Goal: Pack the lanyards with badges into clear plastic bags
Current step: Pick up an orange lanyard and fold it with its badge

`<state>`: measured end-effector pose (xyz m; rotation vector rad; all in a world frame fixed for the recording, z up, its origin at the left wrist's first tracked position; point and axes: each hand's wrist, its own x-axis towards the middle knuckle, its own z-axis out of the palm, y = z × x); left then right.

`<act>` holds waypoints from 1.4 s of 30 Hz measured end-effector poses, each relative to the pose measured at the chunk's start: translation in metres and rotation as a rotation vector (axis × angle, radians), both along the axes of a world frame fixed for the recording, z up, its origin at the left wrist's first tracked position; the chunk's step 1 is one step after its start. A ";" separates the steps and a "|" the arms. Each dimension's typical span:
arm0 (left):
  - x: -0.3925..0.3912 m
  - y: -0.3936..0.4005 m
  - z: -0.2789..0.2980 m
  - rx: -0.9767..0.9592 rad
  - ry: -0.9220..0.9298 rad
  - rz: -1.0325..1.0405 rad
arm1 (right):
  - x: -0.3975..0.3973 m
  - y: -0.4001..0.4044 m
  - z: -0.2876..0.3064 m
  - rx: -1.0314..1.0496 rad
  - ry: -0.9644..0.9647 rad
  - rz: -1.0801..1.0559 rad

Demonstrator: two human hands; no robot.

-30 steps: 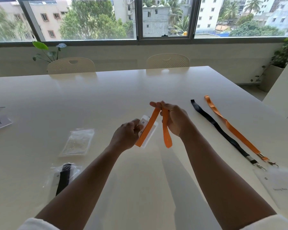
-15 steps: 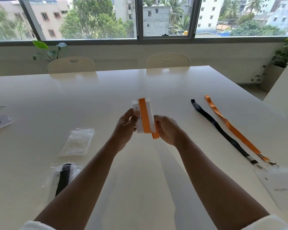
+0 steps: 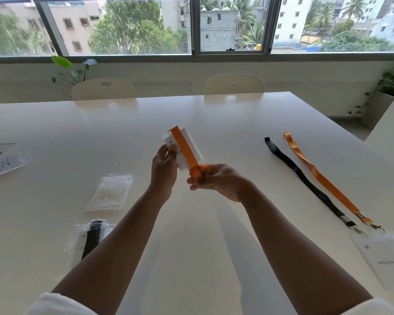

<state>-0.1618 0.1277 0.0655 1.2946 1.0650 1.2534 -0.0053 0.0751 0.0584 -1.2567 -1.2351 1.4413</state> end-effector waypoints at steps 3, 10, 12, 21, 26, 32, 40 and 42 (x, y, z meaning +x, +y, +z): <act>-0.003 0.003 0.001 -0.014 0.018 0.060 | -0.001 -0.002 0.003 0.004 -0.127 0.003; -0.003 0.003 -0.007 0.096 0.212 0.146 | -0.004 -0.004 0.013 0.006 -0.189 -0.039; -0.002 0.001 -0.013 0.151 0.296 0.156 | -0.004 -0.003 0.014 0.003 -0.156 -0.070; 0.007 -0.021 -0.024 0.280 0.596 0.188 | -0.001 -0.001 0.017 -0.056 0.004 -0.221; 0.009 -0.026 -0.027 0.291 0.667 0.130 | 0.001 -0.002 0.018 -0.037 0.000 -0.339; 0.015 -0.026 -0.030 0.282 0.716 0.032 | 0.003 -0.007 0.012 0.012 0.043 -0.446; 0.027 -0.031 -0.031 0.211 0.626 -0.171 | 0.012 -0.023 0.000 0.041 0.093 -0.486; 0.032 -0.033 -0.034 0.189 0.599 -0.196 | 0.016 -0.029 -0.003 0.064 0.086 -0.479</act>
